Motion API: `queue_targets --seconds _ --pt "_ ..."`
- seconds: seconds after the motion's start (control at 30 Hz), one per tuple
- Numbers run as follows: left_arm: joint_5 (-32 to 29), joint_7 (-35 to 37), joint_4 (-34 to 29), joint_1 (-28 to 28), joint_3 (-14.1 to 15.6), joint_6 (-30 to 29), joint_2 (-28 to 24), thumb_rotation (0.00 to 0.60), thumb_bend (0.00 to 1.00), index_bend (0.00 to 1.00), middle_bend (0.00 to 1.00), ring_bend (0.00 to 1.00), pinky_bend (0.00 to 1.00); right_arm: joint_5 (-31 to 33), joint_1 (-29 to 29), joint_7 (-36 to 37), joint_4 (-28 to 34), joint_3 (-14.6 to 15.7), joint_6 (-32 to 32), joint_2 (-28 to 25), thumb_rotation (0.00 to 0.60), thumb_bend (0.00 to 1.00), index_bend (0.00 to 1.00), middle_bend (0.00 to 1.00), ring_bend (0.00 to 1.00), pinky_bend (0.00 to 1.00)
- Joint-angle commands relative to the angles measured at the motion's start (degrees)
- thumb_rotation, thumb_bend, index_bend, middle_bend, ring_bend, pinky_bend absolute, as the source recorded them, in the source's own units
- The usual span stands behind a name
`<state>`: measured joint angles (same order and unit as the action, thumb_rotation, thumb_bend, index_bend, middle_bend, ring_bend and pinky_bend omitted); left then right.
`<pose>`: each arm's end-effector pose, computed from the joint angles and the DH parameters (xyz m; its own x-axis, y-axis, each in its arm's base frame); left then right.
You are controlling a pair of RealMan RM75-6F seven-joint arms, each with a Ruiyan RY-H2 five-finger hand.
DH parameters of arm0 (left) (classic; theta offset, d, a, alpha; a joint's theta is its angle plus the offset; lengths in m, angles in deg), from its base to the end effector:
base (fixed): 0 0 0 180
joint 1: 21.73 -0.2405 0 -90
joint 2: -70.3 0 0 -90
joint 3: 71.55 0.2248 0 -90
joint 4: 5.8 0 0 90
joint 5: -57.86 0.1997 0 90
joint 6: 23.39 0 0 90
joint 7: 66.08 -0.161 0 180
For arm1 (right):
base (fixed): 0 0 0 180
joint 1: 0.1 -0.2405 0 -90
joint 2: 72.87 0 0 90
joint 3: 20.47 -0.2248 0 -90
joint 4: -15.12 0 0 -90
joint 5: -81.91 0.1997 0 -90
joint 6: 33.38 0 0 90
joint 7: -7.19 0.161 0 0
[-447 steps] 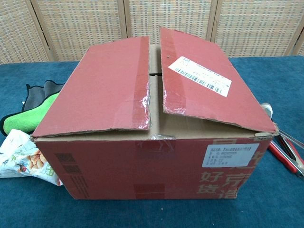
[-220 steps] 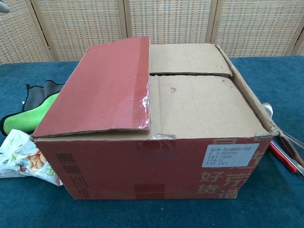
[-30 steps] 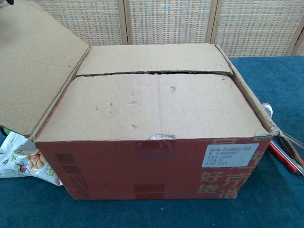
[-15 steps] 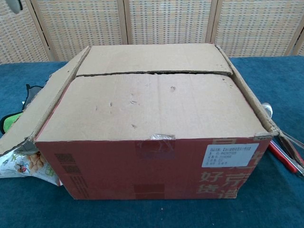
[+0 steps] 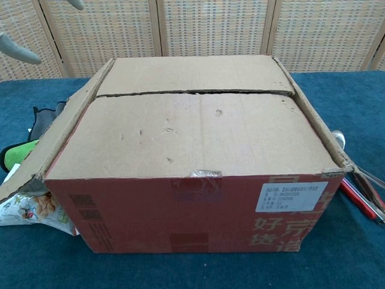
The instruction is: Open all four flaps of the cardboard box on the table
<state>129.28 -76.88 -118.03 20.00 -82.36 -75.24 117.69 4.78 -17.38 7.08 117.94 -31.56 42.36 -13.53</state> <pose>-0.1005 0.3210 0.1467 0.5701 0.1489 0.8080 0.7603 -0.4683 -0.4502 -0.2117 -0.2708 0.1670 0.2662 0.0236 0.9636 -0.9571 -0.1125 0.2671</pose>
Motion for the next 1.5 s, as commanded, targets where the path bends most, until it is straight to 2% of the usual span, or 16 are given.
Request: queue_targets --seconds 0.03,0.17,0.3,0.63,1.0,1.5 --pt "-1.98 -1.76 0.33 1.23 -0.36 0.75 1.72 0.502 0.06 0.1 0.01 0.0 0.0 -0.03 -0.02 0.03 -0.06 0.02 -0.04 0.03 0.6 0.62 0.19 0.1 0.0 0.0" --pt "-4.16 -3.6 1.04 2.78 -0.58 1.89 3.88 0.501 0.05 0.03 0.0 0.0 0.0 -0.09 0.05 0.12 -0.13 0.06 0.02 0.06 0.6 0.62 0.19 0.1 0.0 0.0" --pt "-6.81 -6.58 2.28 4.58 -0.53 2.74 6.53 0.501 0.05 0.01 0.0 0.0 0.0 -0.14 0.19 0.33 -0.23 0.11 0.19 0.07 0.6 0.62 0.19 0.1 0.0 0.0" --pt "-12.5 -13.38 5.51 7.97 -0.52 0.88 14.61 0.501 0.05 0.0 0.0 0.0 0.0 -0.11 0.37 1.03 -0.81 0.15 0.17 0.05 0.6 0.62 0.19 0.1 0.0 0.0" --pt "-16.16 -17.7 8.51 10.0 -0.14 -1.65 21.02 0.501 0.05 0.0 0.0 0.0 0.0 0.13 0.59 1.82 -1.35 0.07 0.22 -0.06 0.6 0.62 0.19 0.1 0.0 0.0" --pt "-18.55 -20.07 10.49 11.33 0.88 -2.28 24.12 0.502 0.04 0.0 0.0 0.0 0.0 0.25 0.89 2.31 -1.61 0.1 0.32 -0.15 0.6 0.62 0.19 0.1 0.0 0.0"
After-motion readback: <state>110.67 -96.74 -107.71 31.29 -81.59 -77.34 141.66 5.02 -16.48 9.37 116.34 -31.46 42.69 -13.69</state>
